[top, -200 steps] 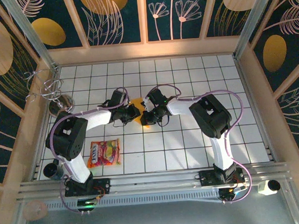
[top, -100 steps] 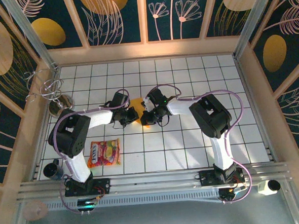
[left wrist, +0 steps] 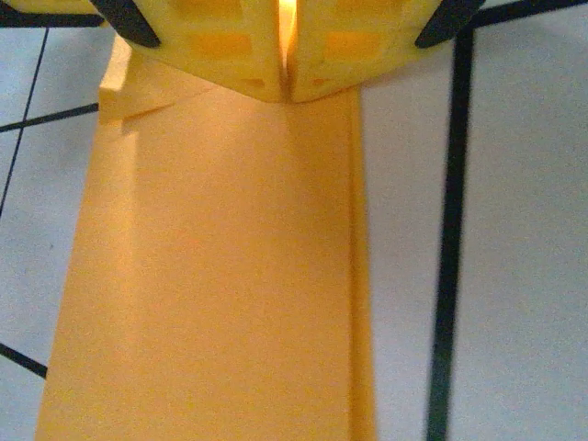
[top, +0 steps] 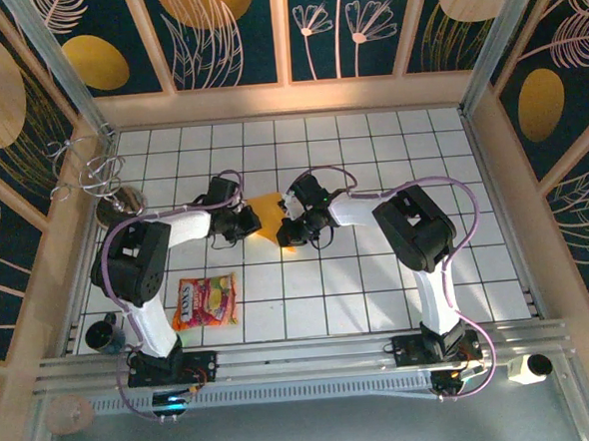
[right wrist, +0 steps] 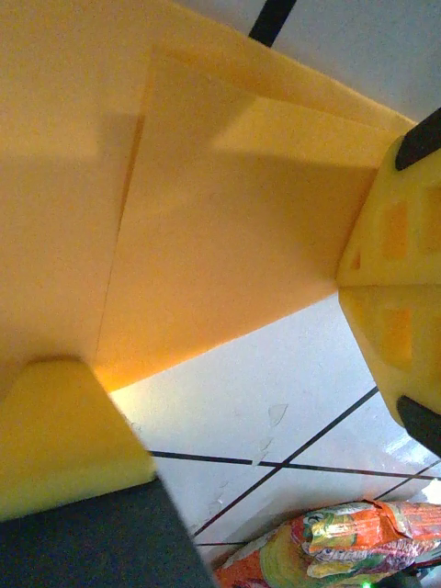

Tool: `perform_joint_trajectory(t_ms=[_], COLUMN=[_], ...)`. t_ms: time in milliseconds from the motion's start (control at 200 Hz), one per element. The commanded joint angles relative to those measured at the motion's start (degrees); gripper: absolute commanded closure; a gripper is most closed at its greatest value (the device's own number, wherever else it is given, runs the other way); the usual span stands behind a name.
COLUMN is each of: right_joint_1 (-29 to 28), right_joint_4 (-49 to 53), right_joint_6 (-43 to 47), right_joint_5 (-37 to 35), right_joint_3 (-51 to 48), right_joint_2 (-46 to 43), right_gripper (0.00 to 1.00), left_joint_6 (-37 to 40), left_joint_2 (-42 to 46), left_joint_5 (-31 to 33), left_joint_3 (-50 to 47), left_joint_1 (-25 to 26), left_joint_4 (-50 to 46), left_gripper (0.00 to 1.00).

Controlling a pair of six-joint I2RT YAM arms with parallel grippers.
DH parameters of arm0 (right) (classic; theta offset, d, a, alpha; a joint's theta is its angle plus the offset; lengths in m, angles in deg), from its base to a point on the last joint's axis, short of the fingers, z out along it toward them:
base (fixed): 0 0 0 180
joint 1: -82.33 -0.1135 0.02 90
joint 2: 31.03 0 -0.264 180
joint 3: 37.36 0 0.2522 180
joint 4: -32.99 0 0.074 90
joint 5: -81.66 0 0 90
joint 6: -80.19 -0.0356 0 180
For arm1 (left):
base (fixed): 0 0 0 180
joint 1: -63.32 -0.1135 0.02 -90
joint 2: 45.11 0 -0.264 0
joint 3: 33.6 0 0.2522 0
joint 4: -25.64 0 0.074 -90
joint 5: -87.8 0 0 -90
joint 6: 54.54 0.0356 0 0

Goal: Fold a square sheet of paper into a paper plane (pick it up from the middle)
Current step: Third fold the triangle at the center of the table.

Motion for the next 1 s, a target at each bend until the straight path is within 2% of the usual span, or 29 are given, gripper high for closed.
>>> perform_joint_trajectory(t_ms=[0, 315, 496, 796, 996], right_joint_1=[0.5, 0.6, 0.7, 1.0, 1.3], right_joint_4=[10.8, 9.7, 9.9, 9.5, 8.8], right_joint_6=[-0.9, -1.9, -1.7, -1.3, -0.4], right_joint_5=[-4.6, -3.3, -3.0, -2.5, -1.8], right_joint_3=[-3.4, -2.6, -2.4, -2.2, -2.5], right_joint_2=[4.4, 4.1, 4.1, 3.7, 2.8], right_gripper=[0.95, 0.95, 0.95, 0.95, 0.95], left_joint_6=[3.4, -1.2, -5.8, -5.7, -5.5], left_joint_2=[-1.2, 6.9, 7.7, 0.8, -1.7], left_joint_5=[6.0, -0.6, -5.7, -3.3, 3.4], left_joint_3=[2.7, 1.6, -1.8, -1.0, -0.2], left_joint_1=[-2.3, -1.3, 3.4, 4.8, 4.8], left_joint_4=[-4.9, -1.0, 5.2, 3.0, -2.1], left_gripper=[0.88, 0.88, 0.88, 0.89, 0.92])
